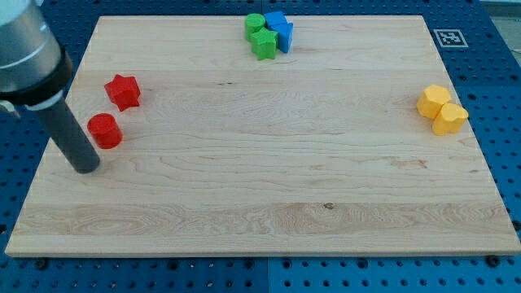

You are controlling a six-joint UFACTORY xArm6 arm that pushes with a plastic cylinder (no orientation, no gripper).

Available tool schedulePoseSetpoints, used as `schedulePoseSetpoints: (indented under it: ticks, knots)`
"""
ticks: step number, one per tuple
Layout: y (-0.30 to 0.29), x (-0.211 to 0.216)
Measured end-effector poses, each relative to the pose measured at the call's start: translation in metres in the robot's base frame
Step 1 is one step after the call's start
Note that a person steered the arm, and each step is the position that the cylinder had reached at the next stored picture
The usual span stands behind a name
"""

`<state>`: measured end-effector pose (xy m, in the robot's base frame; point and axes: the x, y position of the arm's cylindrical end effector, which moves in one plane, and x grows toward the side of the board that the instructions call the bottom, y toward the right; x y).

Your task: Slide the red circle closer to the red star

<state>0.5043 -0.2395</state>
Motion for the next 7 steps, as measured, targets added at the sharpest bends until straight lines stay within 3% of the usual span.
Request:
schedulePoseSetpoints:
  ticks: [1, 7]
  knots:
    - [0.004, -0.029]
    - [0.028, -0.049]
